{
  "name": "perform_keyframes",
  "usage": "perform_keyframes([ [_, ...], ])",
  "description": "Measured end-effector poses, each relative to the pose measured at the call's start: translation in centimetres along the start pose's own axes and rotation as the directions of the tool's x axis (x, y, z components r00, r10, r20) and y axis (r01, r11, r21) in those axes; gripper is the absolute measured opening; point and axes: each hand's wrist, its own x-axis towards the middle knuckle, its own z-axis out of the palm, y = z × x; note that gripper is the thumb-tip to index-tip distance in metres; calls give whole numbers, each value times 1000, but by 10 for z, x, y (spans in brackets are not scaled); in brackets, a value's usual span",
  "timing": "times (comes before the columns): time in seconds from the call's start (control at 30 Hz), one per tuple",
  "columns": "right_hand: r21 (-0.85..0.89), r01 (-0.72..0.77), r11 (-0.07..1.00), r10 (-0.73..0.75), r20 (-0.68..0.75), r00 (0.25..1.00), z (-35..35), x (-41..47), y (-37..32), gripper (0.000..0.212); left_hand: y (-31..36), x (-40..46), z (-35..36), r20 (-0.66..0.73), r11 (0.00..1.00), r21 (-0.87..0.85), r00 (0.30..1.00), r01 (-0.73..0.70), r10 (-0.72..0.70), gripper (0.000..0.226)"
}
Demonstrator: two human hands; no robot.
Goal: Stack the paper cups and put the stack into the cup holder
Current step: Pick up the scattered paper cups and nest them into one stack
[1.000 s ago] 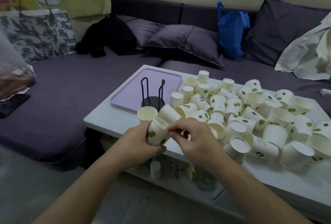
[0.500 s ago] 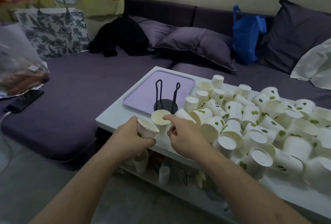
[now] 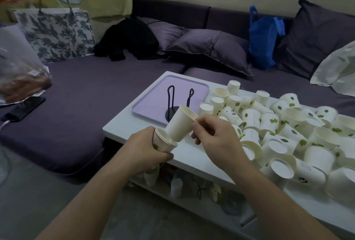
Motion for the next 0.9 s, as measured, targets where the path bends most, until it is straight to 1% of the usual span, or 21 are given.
perform_keyframes([
  [0.1, -15, 2, 1000, -1, 94, 996, -1, -10, -2, 13, 11, -4, 11, 2, 998, -19, 998, -59, 59, 59],
  [0.23, -77, 16, 997, 2, 222, 975, -1, -20, 1, 18, 19, -11, 19, -8, 990, -96, 995, -100, 99, 56],
  [0.27, -89, 25, 996, -5, 223, 975, -3, -21, 3, 19, 20, -11, 21, -11, 987, -120, 994, -106, 106, 55],
  [0.33, -108, 49, 993, -31, 165, 986, -6, -23, 5, 24, 22, -10, 25, -20, 979, -173, 995, -104, 102, 55],
  [0.4, -180, 101, 979, -76, 144, 987, -8, -24, 5, 29, 22, -8, 29, -32, 972, -214, 996, -93, 88, 56],
  [0.47, -262, 160, 952, -101, 225, 969, -6, -24, 7, 34, 23, -5, 32, -57, 962, -253, 995, -98, 87, 53],
  [0.53, -302, 164, 939, -77, 280, 957, -6, -23, 8, 39, 22, -1, 34, -82, 951, -289, 993, -111, 91, 47],
  [0.57, -315, 151, 937, -65, 265, 962, -7, -20, 9, 41, 20, 1, 35, -96, 942, -316, 992, -110, 83, 45],
  [0.63, -362, 122, 924, -62, 174, 983, -11, -11, 11, 45, 17, 7, 36, -122, 911, -399, 991, -99, 54, 45],
  [0.67, -405, 103, 909, -52, 136, 989, -12, -4, 12, 46, 15, 11, 37, -132, 894, -437, 990, -97, 43, 49],
  [0.73, -529, 92, 844, -37, 115, 993, -11, 12, 14, 52, 11, 19, 40, -158, 869, -485, 987, -98, 23, 58],
  [0.83, -701, 122, 702, -17, 155, 988, -1, 34, 21, 60, 2, 32, 46, -182, 851, -517, 983, -91, -5, 59],
  [0.9, -767, 151, 624, 6, 198, 980, 9, 45, 26, 64, -5, 39, 50, -195, 870, -486, 981, -83, -16, 59],
])
